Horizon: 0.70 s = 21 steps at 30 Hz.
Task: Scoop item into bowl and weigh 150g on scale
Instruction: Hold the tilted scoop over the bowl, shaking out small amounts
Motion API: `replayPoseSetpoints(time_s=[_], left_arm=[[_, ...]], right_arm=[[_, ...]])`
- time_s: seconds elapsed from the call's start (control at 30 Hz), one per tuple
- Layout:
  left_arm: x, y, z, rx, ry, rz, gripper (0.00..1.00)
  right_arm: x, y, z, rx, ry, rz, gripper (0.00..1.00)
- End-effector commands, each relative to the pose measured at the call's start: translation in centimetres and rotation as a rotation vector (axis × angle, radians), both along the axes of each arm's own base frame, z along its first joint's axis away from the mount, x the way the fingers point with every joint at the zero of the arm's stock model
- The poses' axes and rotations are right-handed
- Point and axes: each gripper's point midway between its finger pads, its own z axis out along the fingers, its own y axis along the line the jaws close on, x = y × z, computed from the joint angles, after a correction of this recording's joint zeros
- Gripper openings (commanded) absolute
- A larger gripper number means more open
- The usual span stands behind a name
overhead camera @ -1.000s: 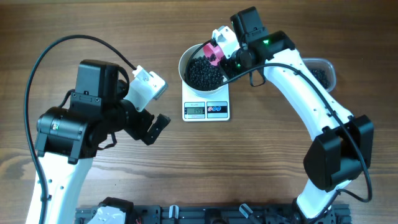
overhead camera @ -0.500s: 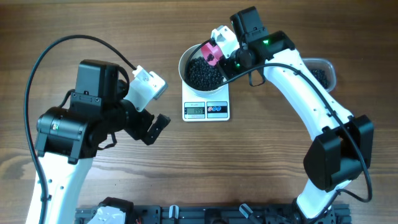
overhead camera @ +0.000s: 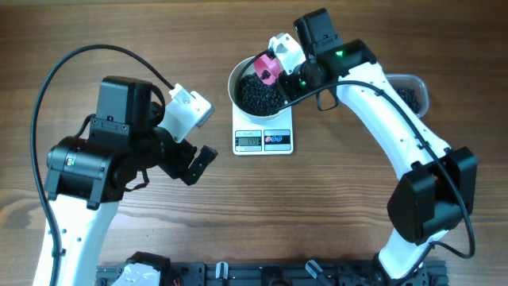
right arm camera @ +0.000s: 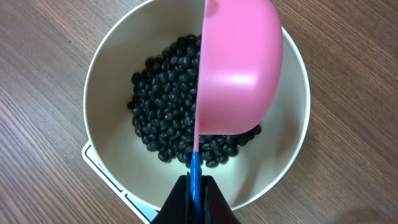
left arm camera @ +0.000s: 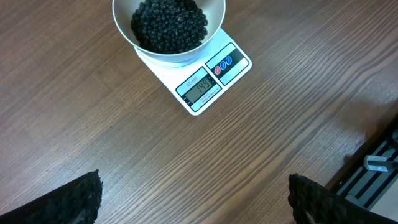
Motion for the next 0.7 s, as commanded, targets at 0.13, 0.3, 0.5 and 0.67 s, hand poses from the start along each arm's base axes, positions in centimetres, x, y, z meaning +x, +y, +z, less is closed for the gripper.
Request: replayPoseSetpoints(time_s=[0.13, 0.3, 0.5, 0.67], left_arm=[[0.3, -0.1, 0.5, -0.007, -0.012, 0.003, 1.0], [0.3, -0.1, 0.5, -0.007, -0.012, 0.003, 1.0], [0.3, -0.1, 0.5, -0.007, -0.012, 0.003, 1.0], [0.3, -0.1, 0.5, -0.007, -0.012, 0.003, 1.0]], right_arm=[[0.0, 0.4, 2.4, 0.018, -0.062, 0.039, 0.04], [0.4, 0.6, 2.6, 0.013, -0.087, 0.04, 0.04], [0.7, 0.6, 2.6, 0.004, -0.108, 0.05, 0.04], [0.4, 0.8, 2.7, 0.027, -0.093, 0.075, 0.04]])
